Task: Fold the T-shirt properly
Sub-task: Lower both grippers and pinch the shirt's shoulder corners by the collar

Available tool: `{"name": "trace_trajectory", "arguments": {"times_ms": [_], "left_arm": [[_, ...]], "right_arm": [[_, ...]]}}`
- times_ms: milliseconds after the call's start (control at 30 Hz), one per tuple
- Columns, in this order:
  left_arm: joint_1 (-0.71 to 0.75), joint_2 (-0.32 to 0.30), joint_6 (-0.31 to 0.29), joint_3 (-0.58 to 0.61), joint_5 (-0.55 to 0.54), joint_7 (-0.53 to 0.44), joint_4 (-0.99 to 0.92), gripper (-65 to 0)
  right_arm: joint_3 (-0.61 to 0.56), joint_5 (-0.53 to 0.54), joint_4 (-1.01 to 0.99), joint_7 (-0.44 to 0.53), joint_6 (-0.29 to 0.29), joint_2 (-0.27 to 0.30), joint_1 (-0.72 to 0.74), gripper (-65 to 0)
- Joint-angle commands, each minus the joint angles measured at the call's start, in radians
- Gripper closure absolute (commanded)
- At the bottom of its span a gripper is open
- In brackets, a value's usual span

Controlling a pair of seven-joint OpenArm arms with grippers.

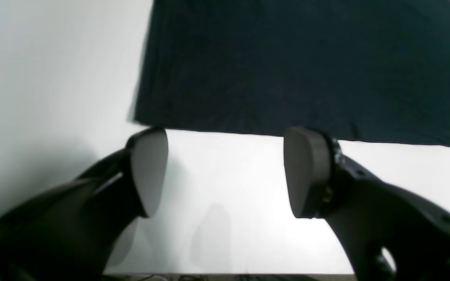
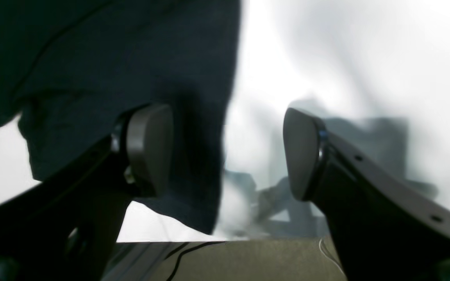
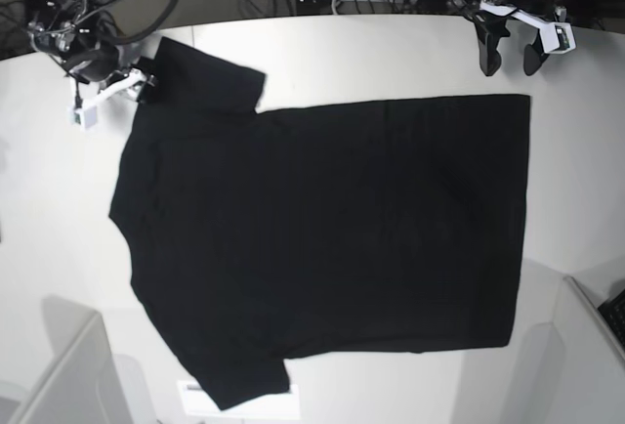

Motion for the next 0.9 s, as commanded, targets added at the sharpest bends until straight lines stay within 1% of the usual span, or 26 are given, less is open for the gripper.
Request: {"name": "trace_trajectory", "arguments": {"times_ms": [0,167,333,433,600,667,700,733,800,833,867], "left_arm": [[0.008,-0.006,-0.006,-0.008,-0.008,-0.022,0.008,-44.8],[0.003,-0.003,-0.006,-0.041,-0.008,-0.022,-0.011,-44.8],[-0.003,-0.003,-0.006,-0.058,-0.011,-0.022,-0.014,-44.8],[-0.003,-0.003,-0.006,-0.057,-0.011,-0.022,-0.014,-44.8],[-0.009,0.000,-0.004,-0.054,-0.022,-0.022,-0.014,-44.8],[-0.023,0.000,-0.004,-0.055,-0.080,-0.004,-0.018,-44.8],[-0.026,-0.001,-0.004,-0.060,-0.118,0.027,-0.028,-44.8],[-0.043,-0.005,-0.006,-0.074,-0.168,0.064,-0.037,-44.8],[-0.075,-0.001,-0.007,-0.115,-0.249,0.144,-0.060,-44.8],[-0.089,-0.001,-0.007,-0.132,-0.269,0.174,-0.067,-44.8],[-0.106,0.000,-0.007,-0.144,-0.281,0.207,-0.077,-44.8]], "right_arm": [[-0.008,0.013,0.014,0.011,0.007,-0.001,0.002,-41.7],[-0.027,0.013,-0.001,0.019,0.008,-0.026,-0.007,-41.7],[-0.059,0.013,-0.044,0.019,0.010,-0.023,-0.010,-41.7],[-0.100,0.013,-0.045,0.020,0.011,-0.026,-0.022,-40.8],[-0.143,0.013,-0.059,0.069,0.011,-0.023,-0.042,-30.2],[-0.145,0.013,-0.079,0.086,0.011,-0.021,-0.042,-24.0],[-0.145,0.013,-0.091,0.091,0.011,-0.021,-0.042,-20.7],[-0.143,0.013,-0.104,0.091,0.011,-0.021,-0.041,-16.1],[-0.143,0.013,-0.127,0.091,0.011,-0.020,-0.038,-3.2],[-0.143,0.013,-0.134,0.091,0.011,-0.020,-0.036,0.0],[-0.142,0.013,-0.142,0.091,0.011,-0.020,-0.036,0.0]]}}
